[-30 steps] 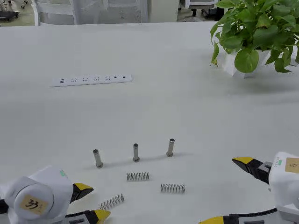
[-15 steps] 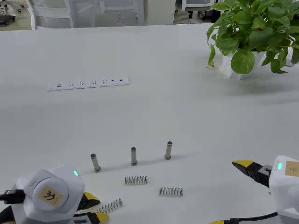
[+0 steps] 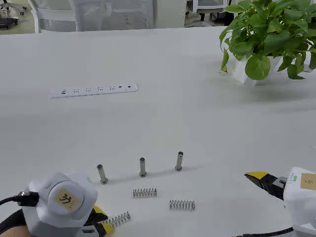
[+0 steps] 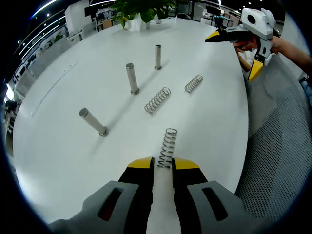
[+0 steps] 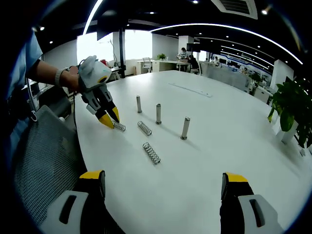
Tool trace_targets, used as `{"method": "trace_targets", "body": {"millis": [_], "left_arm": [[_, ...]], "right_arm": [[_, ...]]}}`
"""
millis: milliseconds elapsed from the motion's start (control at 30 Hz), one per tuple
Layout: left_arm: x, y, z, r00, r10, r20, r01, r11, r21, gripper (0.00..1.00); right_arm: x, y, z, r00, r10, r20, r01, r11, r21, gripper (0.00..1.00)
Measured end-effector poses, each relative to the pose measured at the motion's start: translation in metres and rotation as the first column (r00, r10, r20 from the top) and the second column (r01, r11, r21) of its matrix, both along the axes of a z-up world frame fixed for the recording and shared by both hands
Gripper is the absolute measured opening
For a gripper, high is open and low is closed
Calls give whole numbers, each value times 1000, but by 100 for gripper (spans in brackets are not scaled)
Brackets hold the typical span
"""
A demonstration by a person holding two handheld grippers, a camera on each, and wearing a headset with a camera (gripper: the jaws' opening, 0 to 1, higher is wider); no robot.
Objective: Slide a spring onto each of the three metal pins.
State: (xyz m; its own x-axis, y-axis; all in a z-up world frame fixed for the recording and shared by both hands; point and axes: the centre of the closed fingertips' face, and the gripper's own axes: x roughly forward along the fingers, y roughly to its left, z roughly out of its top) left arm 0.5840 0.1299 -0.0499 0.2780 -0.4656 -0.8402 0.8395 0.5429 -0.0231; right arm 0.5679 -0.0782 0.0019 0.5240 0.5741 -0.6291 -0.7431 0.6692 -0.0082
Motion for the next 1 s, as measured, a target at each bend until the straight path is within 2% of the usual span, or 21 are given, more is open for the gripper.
{"method": "trace_targets", "body": {"millis": [100, 167, 267, 467, 667, 833, 967, 1000], "left_arm": [[0, 0, 0, 1000, -30, 8, 29, 999, 40, 10], [0, -1, -1, 1000, -27, -2, 27, 998, 52, 10], [0, -1, -1, 999, -48, -2, 48, 996, 72, 8], [-1, 0, 0, 999, -38, -3, 38, 997, 64, 8], [-1, 1, 0, 1000, 24, 2, -24, 1000, 8, 7], [0, 2, 1, 997, 75, 5, -75, 996, -55, 7], [-1, 0, 2, 994, 112, 4, -111, 988, -106, 7], [-2, -3, 4, 991, 131, -3, -130, 983, -131, 7]], "right_arm": [[0, 1, -1, 1000, 0, -1, 0, 1000, 1, 99], [0, 1, -1, 1000, 0, -1, 0, 1000, 2, 99], [-1, 1, -1, 1000, -1, -1, 1, 1000, 4, 99], [-1, 3, -1, 1000, -2, 1, 2, 1000, 10, 99], [-2, 4, 1, 1000, -5, 2, 5, 1000, 19, 99], [-2, 3, 2, 1000, -8, 1, 8, 1000, 26, 99], [-2, 6, 4, 1000, -17, -4, 18, 998, 56, 99], [-2, 8, 6, 999, -30, -14, 31, 996, 87, 99]]}}
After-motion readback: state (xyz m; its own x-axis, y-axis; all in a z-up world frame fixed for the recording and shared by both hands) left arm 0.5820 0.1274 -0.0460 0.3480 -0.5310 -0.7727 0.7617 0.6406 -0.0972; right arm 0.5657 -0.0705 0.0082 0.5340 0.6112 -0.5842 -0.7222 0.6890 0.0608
